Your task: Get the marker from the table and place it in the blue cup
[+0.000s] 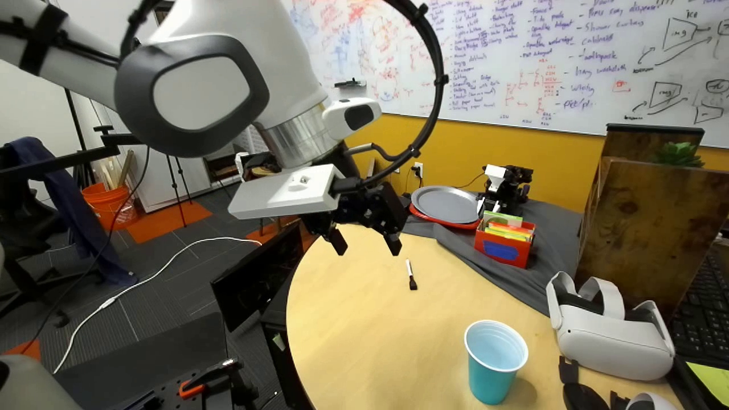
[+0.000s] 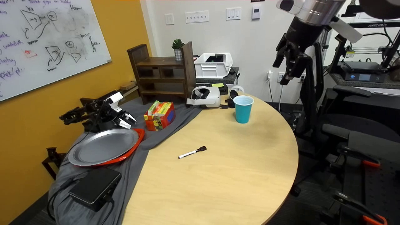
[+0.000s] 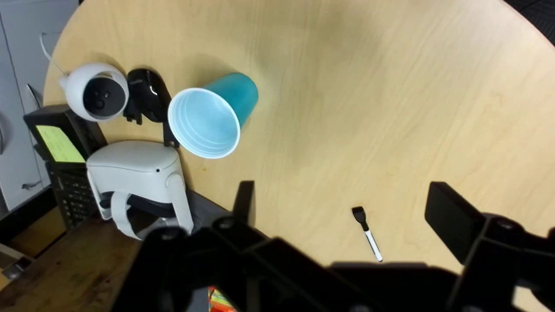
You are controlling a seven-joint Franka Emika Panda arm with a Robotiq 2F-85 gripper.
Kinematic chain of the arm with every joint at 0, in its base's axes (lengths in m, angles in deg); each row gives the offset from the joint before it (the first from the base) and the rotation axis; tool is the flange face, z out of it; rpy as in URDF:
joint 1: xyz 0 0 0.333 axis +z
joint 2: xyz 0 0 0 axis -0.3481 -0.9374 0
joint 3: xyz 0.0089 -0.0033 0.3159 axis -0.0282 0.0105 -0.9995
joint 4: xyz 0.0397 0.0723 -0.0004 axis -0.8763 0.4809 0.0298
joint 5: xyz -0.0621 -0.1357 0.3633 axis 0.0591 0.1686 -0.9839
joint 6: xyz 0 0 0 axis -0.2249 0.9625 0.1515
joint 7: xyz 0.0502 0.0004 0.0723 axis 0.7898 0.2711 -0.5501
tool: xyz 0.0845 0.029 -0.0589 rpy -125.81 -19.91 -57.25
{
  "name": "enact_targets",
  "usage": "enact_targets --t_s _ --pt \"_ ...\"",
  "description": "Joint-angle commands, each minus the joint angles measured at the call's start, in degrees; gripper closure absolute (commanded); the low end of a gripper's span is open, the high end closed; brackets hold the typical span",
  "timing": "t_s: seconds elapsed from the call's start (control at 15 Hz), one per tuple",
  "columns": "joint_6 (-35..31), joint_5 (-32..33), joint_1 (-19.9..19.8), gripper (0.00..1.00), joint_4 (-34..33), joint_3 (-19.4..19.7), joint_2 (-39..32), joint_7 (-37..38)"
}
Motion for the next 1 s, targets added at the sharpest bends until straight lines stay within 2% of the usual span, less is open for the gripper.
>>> enact_targets --t_s 0.0,0.33,0.93 --pt "-3.9 -0.9 2.3 0.00 -3.6 0.8 -6.1 -5.3" --pt "-7.7 -2.7 4.1 0.00 -7.5 -0.4 -13.0 -9.6" --pt "-7.9 -6.9 4.4 0.00 -15.2 -5.2 -23.1 -13.5"
